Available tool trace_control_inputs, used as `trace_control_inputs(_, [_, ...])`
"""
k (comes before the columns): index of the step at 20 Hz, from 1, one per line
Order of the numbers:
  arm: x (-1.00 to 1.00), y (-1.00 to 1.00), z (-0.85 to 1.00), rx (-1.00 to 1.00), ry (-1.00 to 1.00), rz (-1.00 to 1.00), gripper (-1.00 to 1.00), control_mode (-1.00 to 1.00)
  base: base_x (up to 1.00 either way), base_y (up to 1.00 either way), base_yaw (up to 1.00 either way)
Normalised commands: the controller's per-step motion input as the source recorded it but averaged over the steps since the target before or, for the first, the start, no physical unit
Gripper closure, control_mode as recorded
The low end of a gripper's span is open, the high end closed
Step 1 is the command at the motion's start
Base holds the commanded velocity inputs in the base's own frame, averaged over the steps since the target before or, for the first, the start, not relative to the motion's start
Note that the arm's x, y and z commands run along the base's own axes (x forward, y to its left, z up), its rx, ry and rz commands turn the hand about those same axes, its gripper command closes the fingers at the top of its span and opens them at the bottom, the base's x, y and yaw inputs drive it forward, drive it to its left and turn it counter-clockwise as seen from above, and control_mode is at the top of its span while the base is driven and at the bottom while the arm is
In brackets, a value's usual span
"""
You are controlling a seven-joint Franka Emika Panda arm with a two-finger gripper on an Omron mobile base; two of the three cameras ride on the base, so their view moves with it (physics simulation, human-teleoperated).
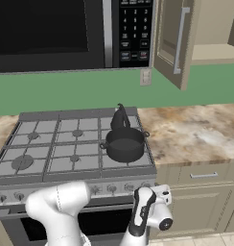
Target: Pick the kettle from the cabinet and place it on a stove burner. Then pick the pot from the counter and place it on another stove burner. Finally, turn both burners on.
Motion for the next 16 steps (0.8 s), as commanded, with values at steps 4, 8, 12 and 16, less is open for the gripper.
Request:
trace_control_inputs(4, [0.1,-0.09,-0.16,0.03,0.0,0.0,-1.0,-1.0,0.0,0.0,0.0])
trace_control_inputs(8, [0.02,0.0,-0.11,0.01,0.0,0.0,-1.0,-1.0,0.0,0.0,0.0])
trace_control_inputs(12, [0.0,0.01,-0.07,0.0,0.0,0.0,-1.0,-1.0,0.0,0.0,0.0])
trace_control_inputs(16, [0.01,0.14,-0.01,0.0,-0.01,0.0,1.0,-1.0,0.0,0.0,0.0])
